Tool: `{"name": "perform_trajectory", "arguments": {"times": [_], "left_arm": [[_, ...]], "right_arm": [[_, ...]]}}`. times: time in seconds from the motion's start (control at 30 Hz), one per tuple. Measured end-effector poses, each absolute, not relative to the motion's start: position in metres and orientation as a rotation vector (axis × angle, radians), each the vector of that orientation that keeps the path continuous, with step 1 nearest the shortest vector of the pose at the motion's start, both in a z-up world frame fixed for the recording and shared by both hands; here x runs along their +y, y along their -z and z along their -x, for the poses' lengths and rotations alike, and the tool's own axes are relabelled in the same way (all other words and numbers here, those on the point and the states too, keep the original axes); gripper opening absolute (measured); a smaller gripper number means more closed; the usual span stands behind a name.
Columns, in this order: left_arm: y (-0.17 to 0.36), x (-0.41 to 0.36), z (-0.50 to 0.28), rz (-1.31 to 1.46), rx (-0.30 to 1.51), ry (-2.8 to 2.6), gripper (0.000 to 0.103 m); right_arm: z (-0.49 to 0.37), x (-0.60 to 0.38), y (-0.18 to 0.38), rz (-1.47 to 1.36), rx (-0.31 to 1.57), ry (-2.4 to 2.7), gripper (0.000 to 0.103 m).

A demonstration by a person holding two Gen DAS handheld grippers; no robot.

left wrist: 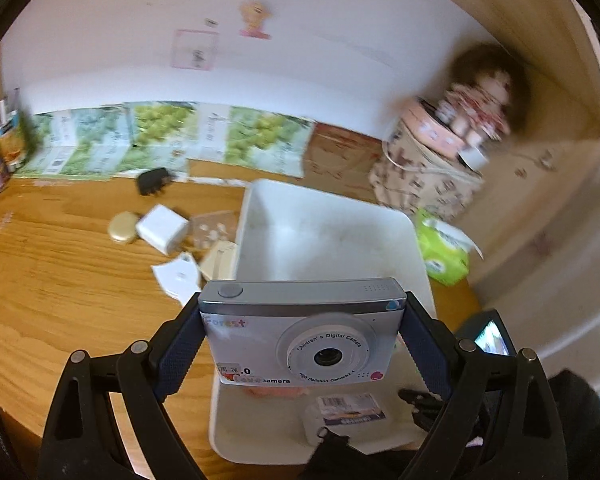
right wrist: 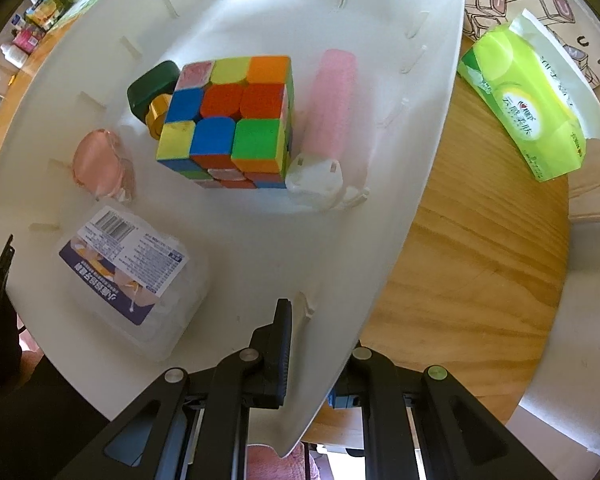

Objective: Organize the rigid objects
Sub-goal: 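Carry the white toy device over the tray with the left gripper, then open the left gripper to drop the toy device into the tray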

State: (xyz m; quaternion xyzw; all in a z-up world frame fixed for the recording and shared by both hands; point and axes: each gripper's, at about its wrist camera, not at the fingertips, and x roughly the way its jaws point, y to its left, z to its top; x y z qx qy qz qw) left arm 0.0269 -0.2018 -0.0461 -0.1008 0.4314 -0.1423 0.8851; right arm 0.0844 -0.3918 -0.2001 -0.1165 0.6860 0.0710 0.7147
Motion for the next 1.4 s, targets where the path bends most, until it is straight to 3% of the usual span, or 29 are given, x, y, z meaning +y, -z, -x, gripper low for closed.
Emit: {"name": "perform_trajectory", "arguments": {"times": [0.43, 0.9, 1.03, 1.4], "left_arm": [[0.073, -0.237, -0.013, 0.137, 0.984, 0.413, 0.093], [0.08, -0.226, -0.021, 0.086, 1.03, 0.389, 0.094], [0.074, -0.223, -0.023, 0.049, 1.005, 0.435, 0.099], [0.041, -0.182, -0.046, -0.021, 0.932, 0.496, 0.099]], "right_arm": [[-0.086, -0.389, 0.209, 0.248, 1.523, -0.158, 0.011], [-0.083, -0.398, 0.218, 0.202, 1.536, -0.108, 0.011], [-0.085, -0.401, 0.221, 0.173, 1.537, -0.071, 0.011], [-0.092, -0.417, 0.212, 0.034, 1.531, 0.084, 0.012]]}}
